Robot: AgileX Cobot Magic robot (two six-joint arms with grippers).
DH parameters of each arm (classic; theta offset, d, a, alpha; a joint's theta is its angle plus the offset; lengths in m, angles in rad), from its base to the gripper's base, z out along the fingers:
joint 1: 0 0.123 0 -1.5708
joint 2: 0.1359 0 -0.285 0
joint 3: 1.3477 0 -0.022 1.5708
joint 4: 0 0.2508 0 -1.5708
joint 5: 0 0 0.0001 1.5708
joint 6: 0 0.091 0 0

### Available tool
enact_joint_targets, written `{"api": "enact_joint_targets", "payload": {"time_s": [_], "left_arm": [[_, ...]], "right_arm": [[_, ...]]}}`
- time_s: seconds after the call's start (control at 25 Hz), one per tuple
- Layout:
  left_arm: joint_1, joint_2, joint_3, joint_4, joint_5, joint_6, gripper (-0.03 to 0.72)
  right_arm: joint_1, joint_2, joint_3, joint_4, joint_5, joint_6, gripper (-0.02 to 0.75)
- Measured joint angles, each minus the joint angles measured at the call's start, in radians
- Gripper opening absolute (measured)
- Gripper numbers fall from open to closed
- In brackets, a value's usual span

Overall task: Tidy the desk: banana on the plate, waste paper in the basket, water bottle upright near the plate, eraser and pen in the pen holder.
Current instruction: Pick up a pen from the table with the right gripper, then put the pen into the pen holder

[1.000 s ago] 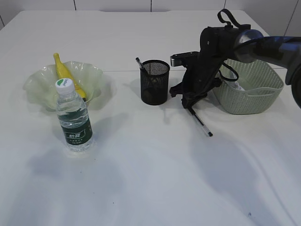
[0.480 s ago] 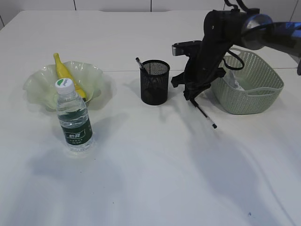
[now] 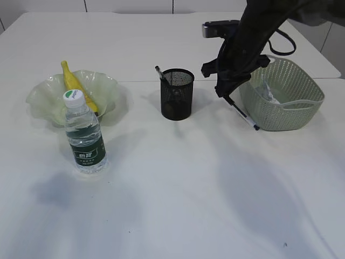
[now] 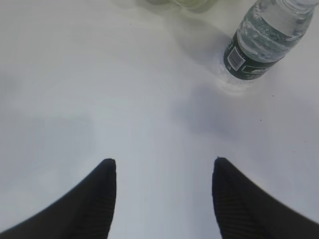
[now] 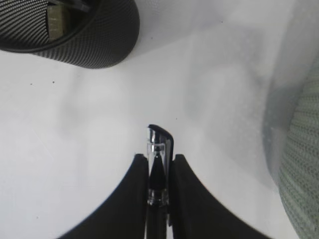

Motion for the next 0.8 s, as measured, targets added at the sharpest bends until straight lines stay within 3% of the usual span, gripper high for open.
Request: {"api": "enact_joint_targets", "payload": {"time_s": [0.36, 0.8], "left_arm": [[0.000, 0.000, 0.000, 0.000, 0.040, 0.000, 0.425], [0.000, 0.000, 0.000, 0.000, 0.047, 0.000, 0.425]], "right_arm": [[0.000, -0.149, 0.101, 0.023, 0.020, -0.020, 0.066], [0.004, -0.437, 0.518, 0.035, -0.128, -0.060, 0.065]]}}
